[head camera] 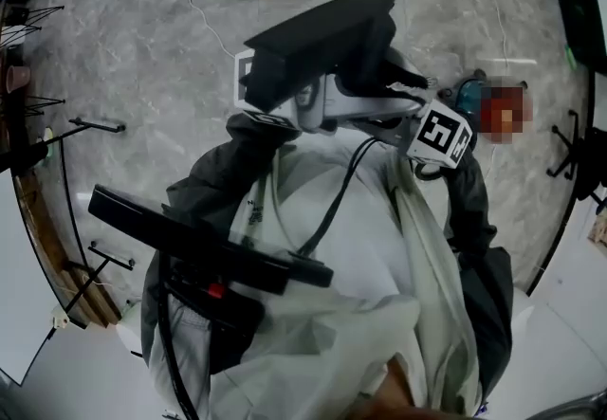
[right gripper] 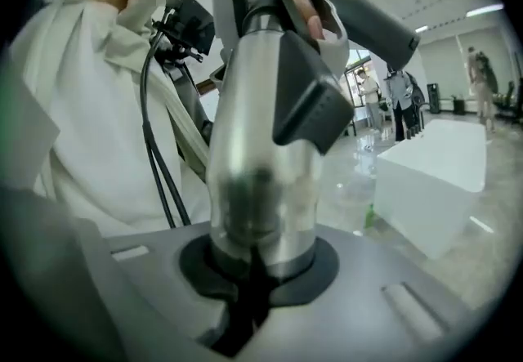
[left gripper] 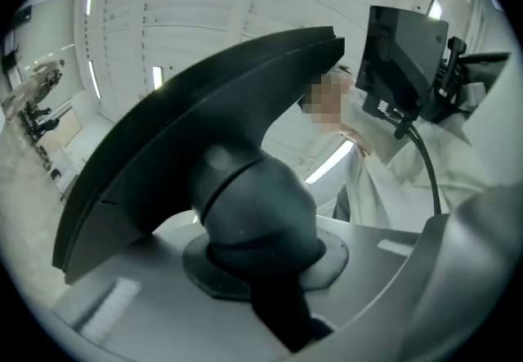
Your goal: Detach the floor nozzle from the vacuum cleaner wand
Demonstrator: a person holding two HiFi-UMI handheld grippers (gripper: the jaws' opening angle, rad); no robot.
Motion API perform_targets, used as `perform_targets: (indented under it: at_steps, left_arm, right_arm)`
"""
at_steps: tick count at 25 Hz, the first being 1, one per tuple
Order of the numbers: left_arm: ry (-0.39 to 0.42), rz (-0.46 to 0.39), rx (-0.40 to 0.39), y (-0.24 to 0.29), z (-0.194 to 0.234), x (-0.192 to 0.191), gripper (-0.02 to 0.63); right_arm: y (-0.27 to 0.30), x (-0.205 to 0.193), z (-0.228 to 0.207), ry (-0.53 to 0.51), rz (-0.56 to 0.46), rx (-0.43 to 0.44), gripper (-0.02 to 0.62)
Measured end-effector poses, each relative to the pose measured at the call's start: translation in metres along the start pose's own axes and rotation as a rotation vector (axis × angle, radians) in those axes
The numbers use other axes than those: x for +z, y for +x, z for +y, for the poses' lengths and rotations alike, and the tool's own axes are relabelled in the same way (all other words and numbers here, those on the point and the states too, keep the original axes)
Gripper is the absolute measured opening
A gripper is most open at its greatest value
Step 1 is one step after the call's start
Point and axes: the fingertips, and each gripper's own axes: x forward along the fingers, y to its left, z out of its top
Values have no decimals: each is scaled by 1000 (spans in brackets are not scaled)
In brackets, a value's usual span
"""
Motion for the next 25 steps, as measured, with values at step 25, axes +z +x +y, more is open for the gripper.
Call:
perform_targets:
  at_steps: [25]
  left_arm:
    - [-27, -1, 121, 5, 23, -2, 75]
  right_arm:
    - [-8, -5, -8, 14, -2, -20, 37]
